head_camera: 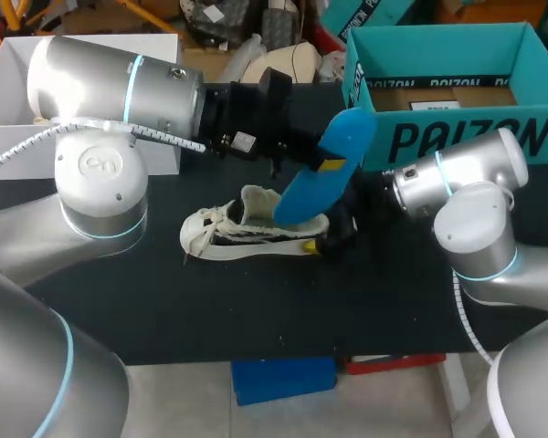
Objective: Take the shoe out of the shoebox, open the shoe tongue, remove and reinsert the insole, then place the shoe into the shoebox
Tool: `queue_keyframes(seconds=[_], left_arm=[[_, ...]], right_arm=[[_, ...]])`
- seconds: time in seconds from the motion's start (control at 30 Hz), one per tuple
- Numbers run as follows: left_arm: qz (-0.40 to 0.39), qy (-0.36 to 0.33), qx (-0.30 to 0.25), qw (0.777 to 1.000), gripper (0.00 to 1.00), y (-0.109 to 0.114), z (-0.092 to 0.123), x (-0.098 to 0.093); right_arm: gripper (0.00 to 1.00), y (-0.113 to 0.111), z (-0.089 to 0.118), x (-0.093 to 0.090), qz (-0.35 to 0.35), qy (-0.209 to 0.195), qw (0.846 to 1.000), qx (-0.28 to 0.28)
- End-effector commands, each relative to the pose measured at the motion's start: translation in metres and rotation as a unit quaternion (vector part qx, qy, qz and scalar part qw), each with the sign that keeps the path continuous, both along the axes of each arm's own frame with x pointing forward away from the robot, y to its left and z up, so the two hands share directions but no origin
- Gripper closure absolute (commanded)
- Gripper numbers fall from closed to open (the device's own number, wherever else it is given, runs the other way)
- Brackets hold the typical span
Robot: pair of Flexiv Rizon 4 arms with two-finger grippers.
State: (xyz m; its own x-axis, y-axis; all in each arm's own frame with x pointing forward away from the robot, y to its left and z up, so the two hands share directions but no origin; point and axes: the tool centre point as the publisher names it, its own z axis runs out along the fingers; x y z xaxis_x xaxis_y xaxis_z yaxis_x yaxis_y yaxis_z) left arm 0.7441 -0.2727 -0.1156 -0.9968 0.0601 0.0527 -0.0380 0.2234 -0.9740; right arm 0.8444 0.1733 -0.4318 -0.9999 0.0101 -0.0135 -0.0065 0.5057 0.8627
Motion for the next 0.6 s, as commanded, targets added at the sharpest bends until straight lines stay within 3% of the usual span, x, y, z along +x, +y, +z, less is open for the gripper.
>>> queue_keyframes(seconds=[0.03, 0.23, 0.33, 0.6], left_arm=[[0.002, -0.001, -0.002, 1.000, 1.00, 0.003, -0.001, -0.002], [0.002, -0.001, -0.002, 1.000, 1.00, 0.003, -0.001, -0.002], [0.030, 0.054, -0.040, 0.997, 1.00, 0.020, 0.002, -0.016], [0.059, 0.096, -0.096, 0.989, 1.00, 0.041, 0.032, -0.038]], right_arm=[[1.00, 0.000, -0.003, 0.000, 0.000, 0.000, 1.000, 0.000], [1.00, 0.000, -0.003, 0.000, 0.000, 0.000, 1.000, 0.000], [1.00, 0.000, -0.003, 0.000, 0.000, 0.000, 1.000, 0.000], [1.00, 0.000, -0.003, 0.000, 0.000, 0.000, 1.000, 0.000]])
